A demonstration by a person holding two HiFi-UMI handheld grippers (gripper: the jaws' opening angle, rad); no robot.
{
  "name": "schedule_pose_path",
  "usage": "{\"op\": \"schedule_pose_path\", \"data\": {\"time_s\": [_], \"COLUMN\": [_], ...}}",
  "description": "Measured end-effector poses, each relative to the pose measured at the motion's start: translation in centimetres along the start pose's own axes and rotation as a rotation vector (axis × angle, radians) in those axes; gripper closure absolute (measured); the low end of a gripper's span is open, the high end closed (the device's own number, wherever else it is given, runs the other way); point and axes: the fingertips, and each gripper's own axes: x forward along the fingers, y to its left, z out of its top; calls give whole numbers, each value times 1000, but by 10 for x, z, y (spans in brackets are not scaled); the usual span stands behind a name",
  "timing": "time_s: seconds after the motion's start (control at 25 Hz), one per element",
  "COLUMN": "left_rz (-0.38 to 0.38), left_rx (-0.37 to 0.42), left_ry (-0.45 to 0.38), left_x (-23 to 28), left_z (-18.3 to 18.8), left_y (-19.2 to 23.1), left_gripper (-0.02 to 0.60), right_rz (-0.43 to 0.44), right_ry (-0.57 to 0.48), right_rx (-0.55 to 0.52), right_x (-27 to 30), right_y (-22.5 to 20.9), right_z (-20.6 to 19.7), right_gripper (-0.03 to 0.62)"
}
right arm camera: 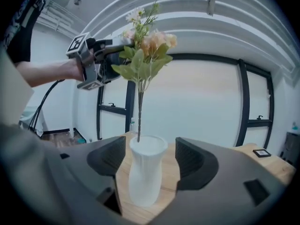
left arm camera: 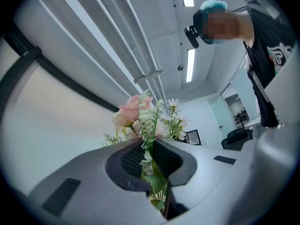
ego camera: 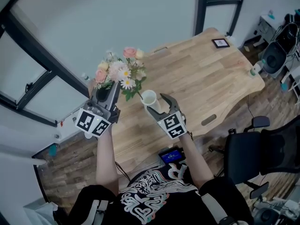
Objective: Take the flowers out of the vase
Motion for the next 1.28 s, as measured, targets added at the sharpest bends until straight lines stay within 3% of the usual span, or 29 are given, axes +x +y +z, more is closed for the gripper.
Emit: {"op": "schedule_pose_path", "data": {"time_s": [0.2, 0.44, 0.48, 0.52, 0.6, 0.64, 1.28], "left_rz": [32, 66, 73, 80, 91, 94, 169], "left_rx": [10, 29, 25, 17, 6, 4, -70], "left_ry": [-11, 11, 10, 6, 3, 9, 131], "left_x": [-10, -24, -28, -31, -37, -39, -84], "left_z": [14, 17, 17, 17, 15, 12, -64], "left_y": [-1, -4, -5, -5, -6, -7, -5], "left_gripper": [537, 537, 537, 538, 537, 537, 537], "right_rz": [31, -22, -46, -68, -100, -102, -60], "right_ry": [-120, -199, -210, -223, -242, -244, -181], "right_rx": [59, 38, 27, 21, 21, 19, -3], "right_x": [-26, -55, -61, -66, -76, -79, -71], "right_y": [0, -6, -8, -11, -14, -14, 4], "right_z": [40, 68, 71, 72, 74, 75, 53], "right_gripper": [267, 288, 387, 425, 559, 588, 588]}}
